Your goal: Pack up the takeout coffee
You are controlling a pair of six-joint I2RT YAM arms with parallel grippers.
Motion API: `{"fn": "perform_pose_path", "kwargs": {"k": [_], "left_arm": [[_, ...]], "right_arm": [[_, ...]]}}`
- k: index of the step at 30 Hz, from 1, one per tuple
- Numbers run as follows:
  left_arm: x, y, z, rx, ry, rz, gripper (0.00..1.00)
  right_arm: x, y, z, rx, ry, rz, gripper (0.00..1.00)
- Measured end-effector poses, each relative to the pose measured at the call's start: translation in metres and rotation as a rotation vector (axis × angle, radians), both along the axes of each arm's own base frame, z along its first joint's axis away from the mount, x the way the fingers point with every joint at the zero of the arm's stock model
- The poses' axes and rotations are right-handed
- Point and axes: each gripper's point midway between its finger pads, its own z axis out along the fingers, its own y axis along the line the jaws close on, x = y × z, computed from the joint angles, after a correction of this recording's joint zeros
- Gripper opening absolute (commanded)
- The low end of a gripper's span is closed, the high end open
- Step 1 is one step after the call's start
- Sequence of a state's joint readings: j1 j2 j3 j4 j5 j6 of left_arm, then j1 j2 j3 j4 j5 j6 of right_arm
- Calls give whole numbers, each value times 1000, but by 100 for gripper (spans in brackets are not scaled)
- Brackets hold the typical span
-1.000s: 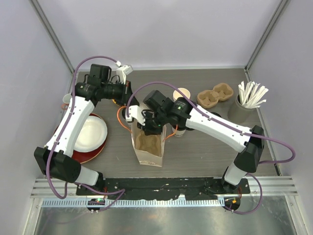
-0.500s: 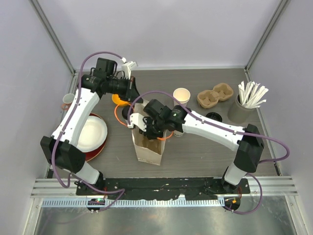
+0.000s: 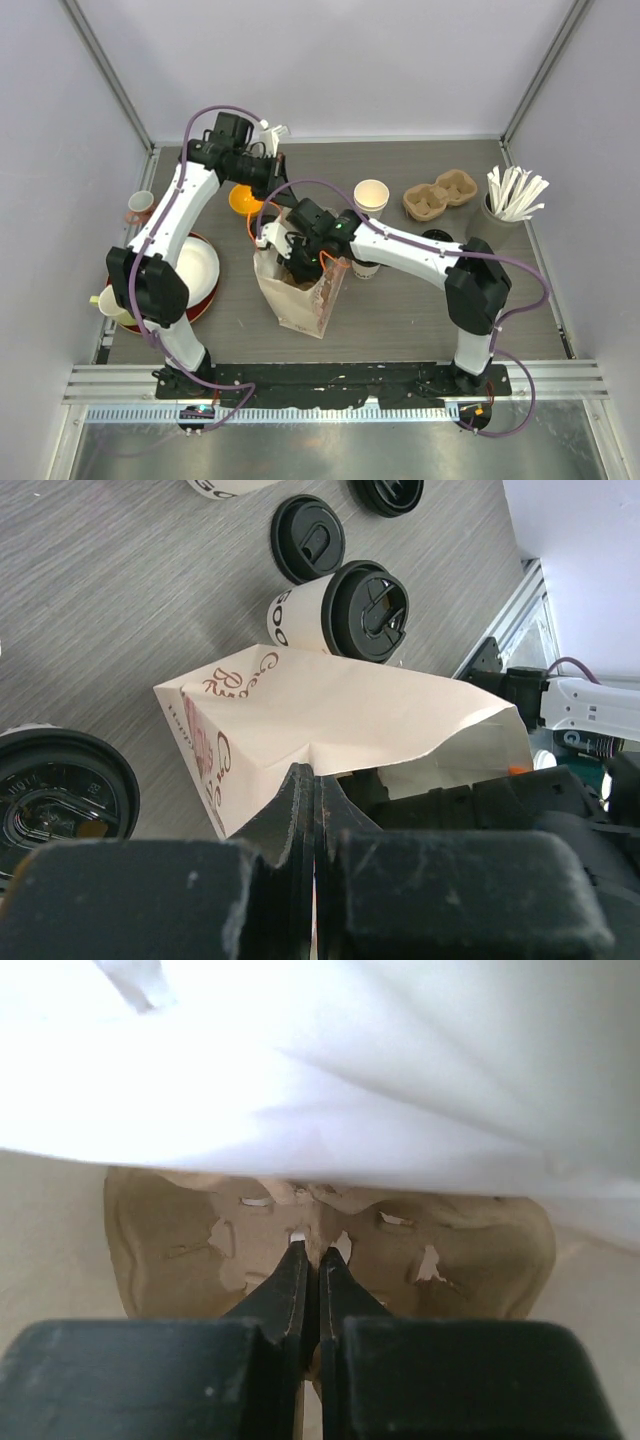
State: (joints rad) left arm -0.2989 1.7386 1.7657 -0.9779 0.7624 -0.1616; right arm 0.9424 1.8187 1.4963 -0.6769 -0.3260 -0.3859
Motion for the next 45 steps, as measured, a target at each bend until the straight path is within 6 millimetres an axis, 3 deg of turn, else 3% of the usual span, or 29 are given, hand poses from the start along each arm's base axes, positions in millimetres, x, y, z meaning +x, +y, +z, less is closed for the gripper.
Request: {"fn": "perform_pose_path", "kwargs": {"k": [3, 10, 20, 30, 39, 45], "left_arm": [[-1, 1, -2, 11, 6, 6, 0], [0, 1, 4, 26, 0, 22, 0], [-8, -2, 34, 51, -94, 38, 0], [-27, 3, 62, 51, -183, 68, 0], [-32, 5, 45, 65, -154, 65, 0], [-20, 1, 58, 66, -221, 24, 2]], "right_arm": [[3, 3, -10, -3, 7, -24, 4], [5, 1, -6, -26, -30, -72, 4], [0, -15, 19, -53, -72, -101, 2], [-5, -23, 12, -77, -59, -97, 2], [-10, -25, 0, -68, -49, -86, 2], [-2, -22, 1, -50, -76, -100, 2]]}}
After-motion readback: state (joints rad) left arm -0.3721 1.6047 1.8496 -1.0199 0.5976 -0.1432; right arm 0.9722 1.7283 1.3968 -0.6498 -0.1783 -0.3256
